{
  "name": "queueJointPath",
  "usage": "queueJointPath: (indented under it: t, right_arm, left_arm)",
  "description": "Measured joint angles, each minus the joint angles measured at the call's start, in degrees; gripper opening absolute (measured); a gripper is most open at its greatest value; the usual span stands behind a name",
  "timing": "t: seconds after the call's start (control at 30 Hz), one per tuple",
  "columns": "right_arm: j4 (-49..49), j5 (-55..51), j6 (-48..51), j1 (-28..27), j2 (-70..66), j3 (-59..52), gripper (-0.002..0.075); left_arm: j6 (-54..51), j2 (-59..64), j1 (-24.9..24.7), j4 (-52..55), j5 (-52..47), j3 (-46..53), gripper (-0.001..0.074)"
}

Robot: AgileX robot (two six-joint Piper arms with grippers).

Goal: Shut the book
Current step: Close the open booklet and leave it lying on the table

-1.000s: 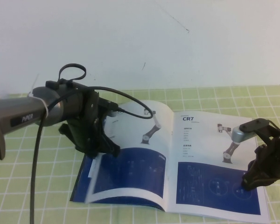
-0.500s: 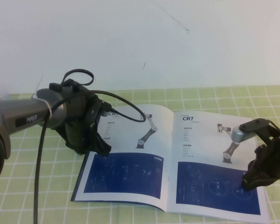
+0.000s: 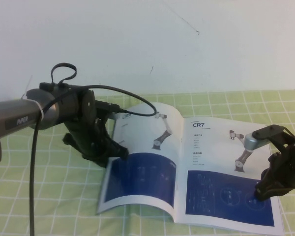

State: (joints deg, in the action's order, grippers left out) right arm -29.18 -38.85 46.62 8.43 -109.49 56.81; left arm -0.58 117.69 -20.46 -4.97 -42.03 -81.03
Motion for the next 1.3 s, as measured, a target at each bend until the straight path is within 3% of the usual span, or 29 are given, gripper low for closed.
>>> queueJointPath:
  t: [0.5, 0.6, 0.73, 0.93, 1.13, 1.3]
  right_arm:
    - [1.32, -1.49, -0.5, 0.0, 0.0, 1.65, -0.0001]
    - [7.26, -3.86, -3.43, 0.12, 0.51, 4.71, -0.0001]
    - [22.88, -10.59, -13.64, 0.12, 5.84, 11.81, -0.0001]
    - [40.88, -20.52, -25.16, 0.12, 14.91, 20.58, -0.0001]
    - [38.79, -20.61, -26.14, 0.12, 25.38, 21.46, -0.0001]
    - [33.54, -18.92, -22.48, 0.12, 35.76, 17.37, -0.0001]
  left_arm:
    - [-34.77, 0.85, -0.56, -54.53, -8.94, -1.86, -0.0003]
    - [-41.38, -0.09, -0.58, -63.92, -10.65, -2.35, -0.0003]
    - [-45.92, -1.45, -0.68, -70.76, -12.11, -2.35, -0.0003]
    - [-46.04, -5.55, -0.68, -62.26, -10.37, -2.69, -0.0003]
    - [-34.93, -14.66, -0.68, -37.72, -4.73, -2.78, -0.0003]
    - [-18.93, -24.32, -0.68, -11.85, -3.51, -2.78, -0.0003]
